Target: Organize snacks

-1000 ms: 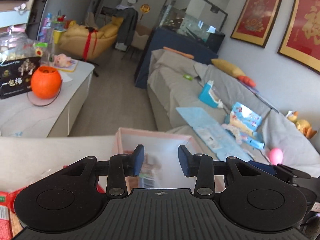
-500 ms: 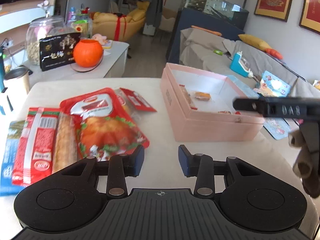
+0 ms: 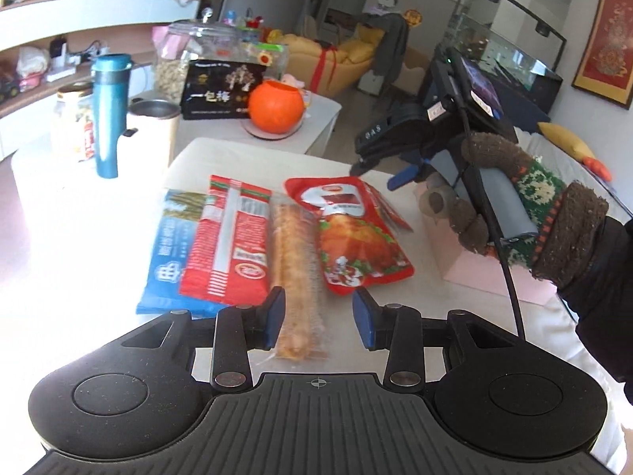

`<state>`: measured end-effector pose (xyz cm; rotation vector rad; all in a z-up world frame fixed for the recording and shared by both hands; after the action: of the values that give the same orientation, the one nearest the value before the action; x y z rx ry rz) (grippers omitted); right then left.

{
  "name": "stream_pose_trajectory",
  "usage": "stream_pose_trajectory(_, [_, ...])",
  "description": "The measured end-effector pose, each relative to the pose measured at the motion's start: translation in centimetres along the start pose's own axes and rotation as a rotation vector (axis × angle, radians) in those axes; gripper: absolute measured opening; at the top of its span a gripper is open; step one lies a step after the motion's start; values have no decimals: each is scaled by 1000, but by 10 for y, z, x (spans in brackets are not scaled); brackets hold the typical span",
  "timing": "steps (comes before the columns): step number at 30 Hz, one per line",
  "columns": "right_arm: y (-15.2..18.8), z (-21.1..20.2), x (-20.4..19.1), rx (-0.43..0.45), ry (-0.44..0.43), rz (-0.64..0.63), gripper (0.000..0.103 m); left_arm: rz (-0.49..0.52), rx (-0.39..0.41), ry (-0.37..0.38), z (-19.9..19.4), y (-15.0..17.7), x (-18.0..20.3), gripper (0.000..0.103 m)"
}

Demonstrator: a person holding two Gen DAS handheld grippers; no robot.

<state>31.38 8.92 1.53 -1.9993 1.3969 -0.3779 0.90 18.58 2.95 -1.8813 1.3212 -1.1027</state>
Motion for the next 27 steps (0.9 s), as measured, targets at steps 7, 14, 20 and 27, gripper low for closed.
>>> stream_pose_trajectory(7, [32, -16, -10, -49, -78, 10, 38, -48, 12, 9, 4, -1, -14, 42])
stream_pose_trajectory(14, [90, -73, -7, -136, -290, 75, 36, 2, -22, 32, 18, 7, 4, 42])
stream_pose_trajectory(20, [126, -119, 20, -46, -266, -24, 40, 16, -15, 26, 12, 4, 7, 42])
stream_pose_trajectory(27, [114, -107, 54, 58, -128, 45, 62, 69, -25, 103, 6, 2, 34, 42])
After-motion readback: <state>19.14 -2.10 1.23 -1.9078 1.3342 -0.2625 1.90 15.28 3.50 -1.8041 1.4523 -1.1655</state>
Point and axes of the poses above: each gripper's, at about its wrist camera, not at the fingertips, and z roughly the way its jaws point, x to its right, y to its underside, the point moved 4 cm from there along z, roughly the way its jaws point, and after that the axes turned 8 degrees about x, right-handed, at the moved point
